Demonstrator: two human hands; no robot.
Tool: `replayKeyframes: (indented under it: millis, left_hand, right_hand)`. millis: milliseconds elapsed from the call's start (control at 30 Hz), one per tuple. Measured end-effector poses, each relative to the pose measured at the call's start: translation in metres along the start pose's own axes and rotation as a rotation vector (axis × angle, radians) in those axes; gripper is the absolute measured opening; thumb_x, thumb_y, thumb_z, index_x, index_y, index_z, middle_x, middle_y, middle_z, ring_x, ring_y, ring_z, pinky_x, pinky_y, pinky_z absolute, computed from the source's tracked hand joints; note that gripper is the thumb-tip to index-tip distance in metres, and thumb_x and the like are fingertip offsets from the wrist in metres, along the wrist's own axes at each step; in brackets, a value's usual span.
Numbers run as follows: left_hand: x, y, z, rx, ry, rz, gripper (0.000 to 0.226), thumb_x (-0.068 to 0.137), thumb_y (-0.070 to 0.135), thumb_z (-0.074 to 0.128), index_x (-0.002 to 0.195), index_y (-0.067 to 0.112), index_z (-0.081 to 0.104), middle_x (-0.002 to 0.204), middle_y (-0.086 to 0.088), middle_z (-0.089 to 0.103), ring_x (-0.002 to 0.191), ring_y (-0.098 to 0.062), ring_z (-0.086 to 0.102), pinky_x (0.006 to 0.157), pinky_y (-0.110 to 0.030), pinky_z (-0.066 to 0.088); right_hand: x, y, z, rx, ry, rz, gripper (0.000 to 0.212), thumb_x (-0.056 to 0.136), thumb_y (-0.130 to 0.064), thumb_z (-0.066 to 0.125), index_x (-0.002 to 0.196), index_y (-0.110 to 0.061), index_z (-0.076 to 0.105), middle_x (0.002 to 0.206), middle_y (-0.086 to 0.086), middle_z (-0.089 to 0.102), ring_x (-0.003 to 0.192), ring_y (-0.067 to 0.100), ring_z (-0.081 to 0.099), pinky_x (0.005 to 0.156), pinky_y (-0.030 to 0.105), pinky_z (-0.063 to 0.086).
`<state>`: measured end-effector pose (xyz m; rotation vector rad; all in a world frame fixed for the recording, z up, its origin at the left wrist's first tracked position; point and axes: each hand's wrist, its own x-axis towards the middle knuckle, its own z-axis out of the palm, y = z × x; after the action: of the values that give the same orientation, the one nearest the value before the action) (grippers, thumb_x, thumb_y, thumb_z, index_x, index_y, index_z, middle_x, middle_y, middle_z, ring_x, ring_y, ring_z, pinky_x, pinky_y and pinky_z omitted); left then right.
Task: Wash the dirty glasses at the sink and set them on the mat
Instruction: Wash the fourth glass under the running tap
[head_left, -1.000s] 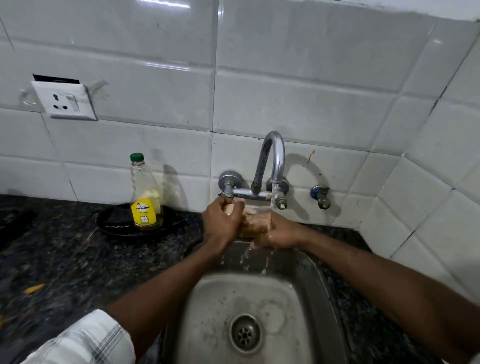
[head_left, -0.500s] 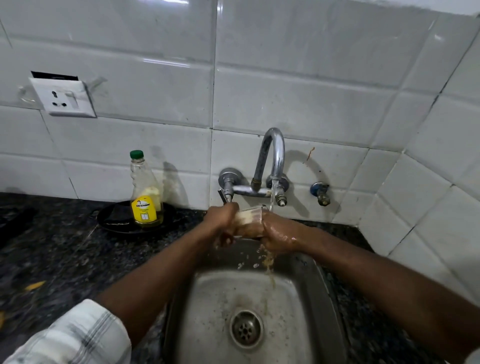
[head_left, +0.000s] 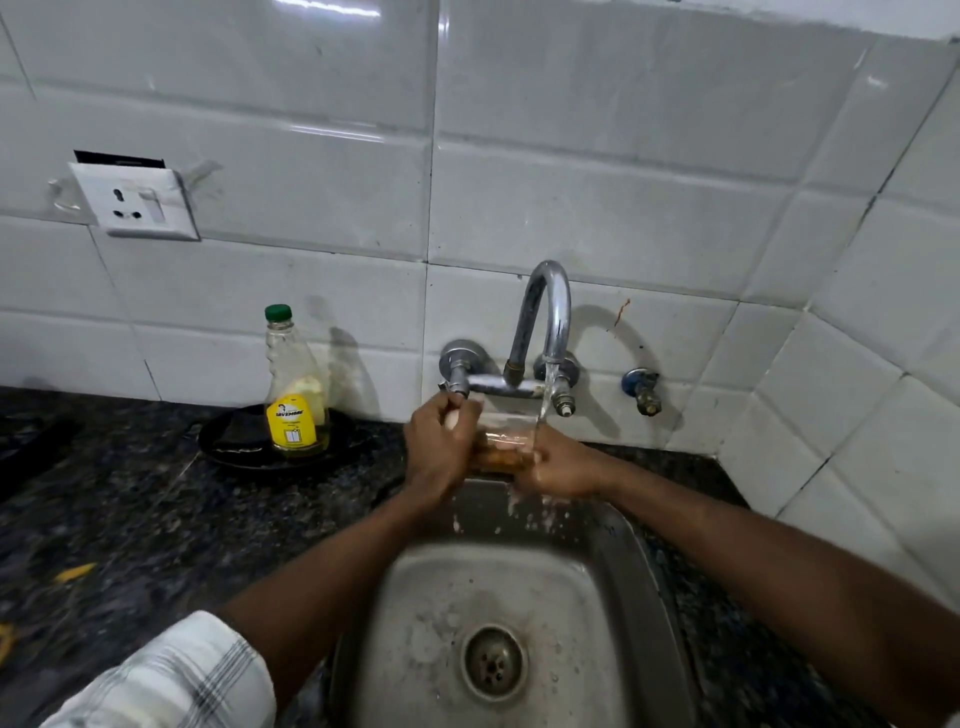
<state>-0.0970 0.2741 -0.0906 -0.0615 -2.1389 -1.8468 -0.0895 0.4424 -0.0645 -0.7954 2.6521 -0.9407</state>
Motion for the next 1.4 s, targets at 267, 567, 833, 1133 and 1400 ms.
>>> replayKeyframes:
  millis: [267, 567, 833, 1133, 1400]
  left_hand:
    - [0.01, 0.012, 0.0, -0.053, -0.291, -0.54, 0.035, 0.096, 0.04, 0.051, 0.089, 0.008, 0.062, 0.071, -0.009, 0.065, 0.053, -0.023, 0.059, 0.04, -0.024, 0.041]
    - [0.015, 0.02, -0.004, 0.027, -0.411, -0.705, 0.036, 0.093, 0.039, 0.047, 0.095, 0.005, 0.061, 0.075, -0.017, 0.064, 0.048, -0.025, 0.054, 0.045, -0.024, 0.039]
    - [0.005, 0.012, 0.004, 0.05, -0.056, -0.204, 0.033, 0.098, 0.036, 0.053, 0.08, 0.01, 0.065, 0.078, -0.013, 0.07, 0.058, -0.017, 0.058, 0.049, -0.024, 0.043]
    - [-0.004, 0.008, 0.008, -0.011, 0.101, -0.021, 0.029, 0.087, 0.04, 0.061, 0.075, 0.014, 0.066, 0.074, -0.009, 0.07, 0.074, -0.031, 0.068, 0.065, -0.044, 0.057]
    - [0.007, 0.02, 0.001, 0.099, -0.063, -0.171, 0.028, 0.096, 0.034, 0.057, 0.084, 0.009, 0.065, 0.076, -0.005, 0.066, 0.065, -0.019, 0.061, 0.054, -0.024, 0.043]
  right_hand:
    - [0.0, -0.003, -0.008, -0.153, -0.043, -0.052, 0.048, 0.084, 0.006, 0.061, 0.124, -0.02, 0.06, 0.114, -0.012, 0.063, 0.106, 0.0, 0.062, 0.09, 0.029, 0.054]
    - [-0.008, -0.005, -0.005, -0.227, -0.02, -0.167, 0.053, 0.079, 0.003, 0.054, 0.126, -0.019, 0.063, 0.125, 0.005, 0.065, 0.116, 0.008, 0.059, 0.1, 0.035, 0.05]
    - [-0.003, -0.009, -0.013, 0.026, -0.025, 0.003, 0.055, 0.08, 0.012, 0.06, 0.129, -0.014, 0.061, 0.121, -0.005, 0.066, 0.11, 0.007, 0.063, 0.097, 0.032, 0.053]
    - [-0.006, -0.013, -0.018, 0.111, 0.002, 0.069, 0.053, 0.074, 0.016, 0.058, 0.118, -0.012, 0.065, 0.112, 0.003, 0.069, 0.103, 0.016, 0.065, 0.093, 0.043, 0.055]
    - [-0.007, -0.008, -0.006, -0.028, -0.029, 0.031, 0.061, 0.075, 0.012, 0.057, 0.129, -0.014, 0.059, 0.128, 0.004, 0.062, 0.115, 0.018, 0.06, 0.101, 0.038, 0.051]
